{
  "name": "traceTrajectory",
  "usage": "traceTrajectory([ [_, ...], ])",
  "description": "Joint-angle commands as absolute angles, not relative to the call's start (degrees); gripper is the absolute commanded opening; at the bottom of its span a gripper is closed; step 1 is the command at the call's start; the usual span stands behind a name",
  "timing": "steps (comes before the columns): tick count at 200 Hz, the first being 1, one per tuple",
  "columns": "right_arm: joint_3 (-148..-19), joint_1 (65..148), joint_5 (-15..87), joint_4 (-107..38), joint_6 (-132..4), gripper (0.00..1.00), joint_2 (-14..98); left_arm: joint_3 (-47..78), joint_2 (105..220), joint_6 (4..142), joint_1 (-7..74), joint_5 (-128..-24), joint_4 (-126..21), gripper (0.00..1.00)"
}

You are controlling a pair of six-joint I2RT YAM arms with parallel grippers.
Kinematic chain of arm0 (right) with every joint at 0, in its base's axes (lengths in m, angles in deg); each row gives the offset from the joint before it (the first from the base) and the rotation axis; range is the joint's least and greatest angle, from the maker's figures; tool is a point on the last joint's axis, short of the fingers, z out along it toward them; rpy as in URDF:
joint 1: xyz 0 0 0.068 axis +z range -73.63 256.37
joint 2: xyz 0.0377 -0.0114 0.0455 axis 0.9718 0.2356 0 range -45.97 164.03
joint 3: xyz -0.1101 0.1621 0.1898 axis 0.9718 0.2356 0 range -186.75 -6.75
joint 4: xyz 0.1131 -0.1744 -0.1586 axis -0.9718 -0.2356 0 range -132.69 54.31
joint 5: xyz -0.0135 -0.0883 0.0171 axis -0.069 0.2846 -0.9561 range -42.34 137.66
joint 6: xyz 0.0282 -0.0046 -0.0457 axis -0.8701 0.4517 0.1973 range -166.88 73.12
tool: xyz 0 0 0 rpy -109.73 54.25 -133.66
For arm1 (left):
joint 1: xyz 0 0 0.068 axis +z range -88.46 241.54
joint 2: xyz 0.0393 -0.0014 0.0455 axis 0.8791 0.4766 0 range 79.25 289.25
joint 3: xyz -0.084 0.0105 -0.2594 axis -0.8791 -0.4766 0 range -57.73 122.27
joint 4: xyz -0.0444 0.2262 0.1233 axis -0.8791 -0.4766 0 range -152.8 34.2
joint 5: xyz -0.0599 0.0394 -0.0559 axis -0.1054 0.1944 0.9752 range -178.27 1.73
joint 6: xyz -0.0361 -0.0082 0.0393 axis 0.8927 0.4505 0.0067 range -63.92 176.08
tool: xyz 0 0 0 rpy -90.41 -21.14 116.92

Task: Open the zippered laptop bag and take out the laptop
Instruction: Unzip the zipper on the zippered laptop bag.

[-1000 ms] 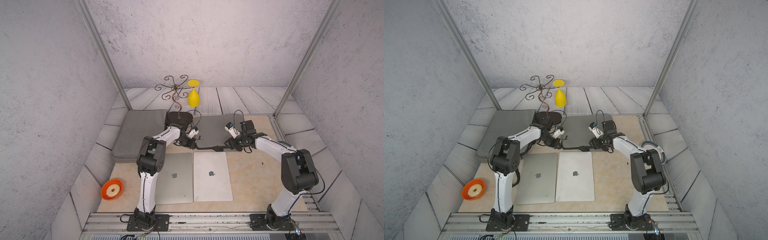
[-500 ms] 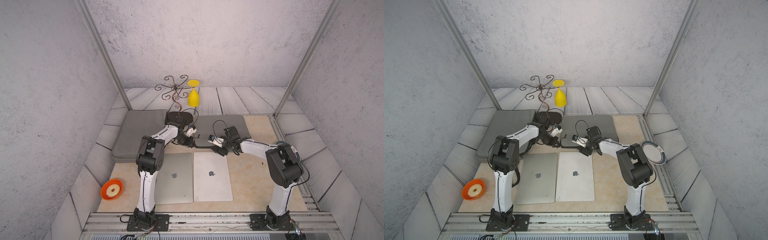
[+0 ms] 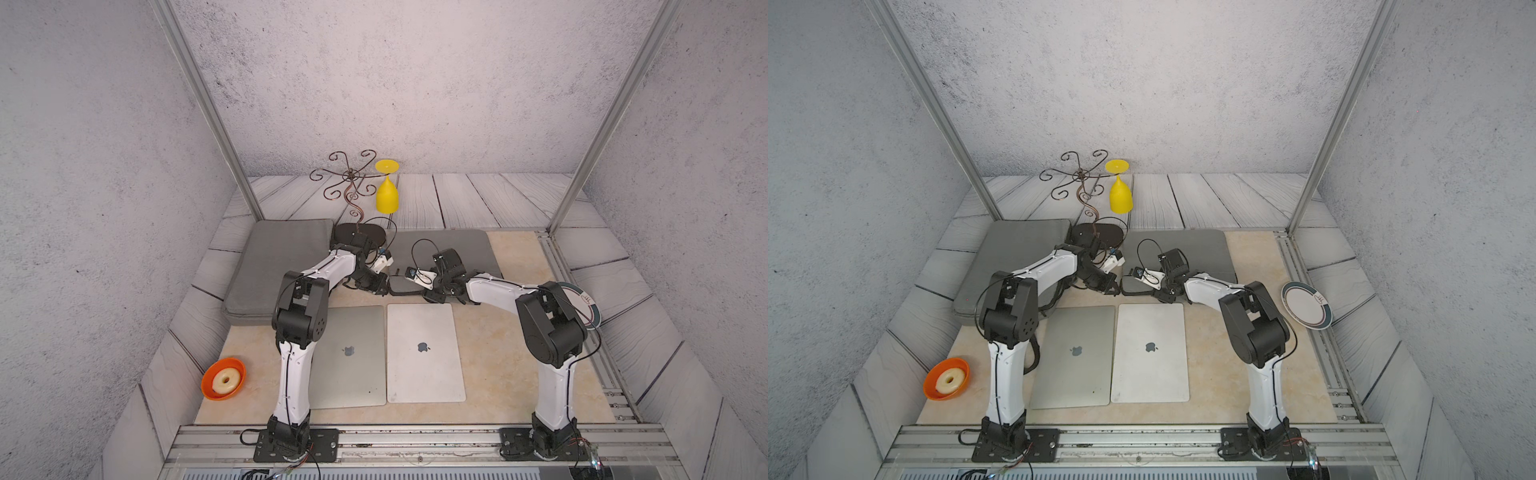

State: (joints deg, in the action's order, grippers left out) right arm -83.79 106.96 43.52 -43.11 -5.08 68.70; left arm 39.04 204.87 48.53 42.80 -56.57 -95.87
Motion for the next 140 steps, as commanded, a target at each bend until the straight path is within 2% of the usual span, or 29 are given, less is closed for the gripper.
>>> traceTrajectory([
  [1, -85.9, 107.3, 45.1, -45.0, -8.0, 0.43, 70.8, 38.0, 203.4, 47.2, 42.8, -54.3, -97.5, 0.0],
  [25, -89.0, 107.8, 45.8, -48.4, -10.0, 0.29, 72.3, 36.1, 202.4, 46.8, 42.5, -54.2, -97.4, 0.0],
  [60, -92.3, 108.4, 46.5, -51.7, -14.6, 0.16, 73.7, 33.6, 200.3, 47.8, 42.0, -53.4, -96.8, 0.0],
  [114, -94.0, 108.5, 46.9, -53.3, -17.4, 0.12, 75.1, 28.0, 196.1, 53.6, 40.6, -45.7, -91.6, 0.0],
  [140, -94.0, 108.6, 46.6, -53.3, -18.1, 0.1, 75.2, 27.8, 196.9, 53.4, 39.4, -46.7, -93.4, 0.0],
])
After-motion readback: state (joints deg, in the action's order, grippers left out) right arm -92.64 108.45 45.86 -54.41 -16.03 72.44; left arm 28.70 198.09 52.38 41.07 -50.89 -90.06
